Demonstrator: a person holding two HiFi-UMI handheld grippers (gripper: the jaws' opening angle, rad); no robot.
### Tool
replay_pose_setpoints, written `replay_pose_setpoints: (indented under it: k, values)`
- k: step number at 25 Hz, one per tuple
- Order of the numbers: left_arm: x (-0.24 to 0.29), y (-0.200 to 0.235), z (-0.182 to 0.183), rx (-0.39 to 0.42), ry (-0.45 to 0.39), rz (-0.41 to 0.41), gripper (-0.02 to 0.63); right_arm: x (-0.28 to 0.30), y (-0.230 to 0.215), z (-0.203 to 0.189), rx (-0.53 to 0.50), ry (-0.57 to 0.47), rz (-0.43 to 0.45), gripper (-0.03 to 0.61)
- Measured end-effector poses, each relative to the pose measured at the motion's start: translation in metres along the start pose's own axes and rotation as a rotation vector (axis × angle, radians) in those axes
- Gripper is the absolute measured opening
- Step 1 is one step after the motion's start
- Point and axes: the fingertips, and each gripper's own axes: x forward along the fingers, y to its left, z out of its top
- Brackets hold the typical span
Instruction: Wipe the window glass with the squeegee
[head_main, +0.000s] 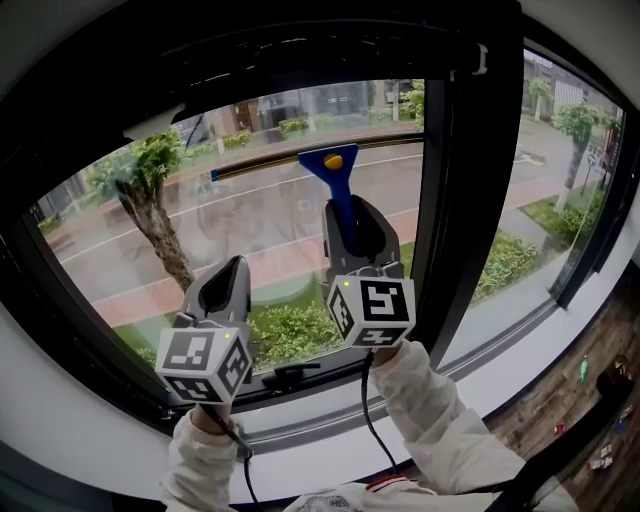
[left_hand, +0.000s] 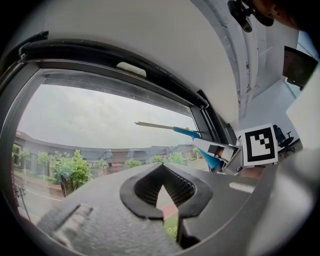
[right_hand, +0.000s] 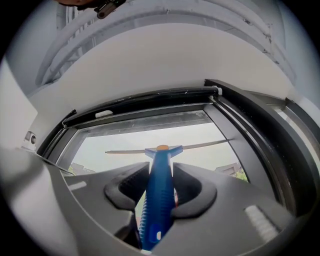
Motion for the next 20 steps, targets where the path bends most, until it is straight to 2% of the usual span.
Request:
replay_pose_setpoints:
  k: [16,20]
  values:
    - [-0.019,-0.010,-0.059,-0.005,0.038,0.014,0.000,-0.042,-0.002,-0.065,0.023,0.129,-0.006,0.146]
    - [-0.024,-0.013,-0.079,-0.006,0.071,0.020,0.000,-0.053,-0.002,-0.079,0.030,0.156,-0.007,0.146]
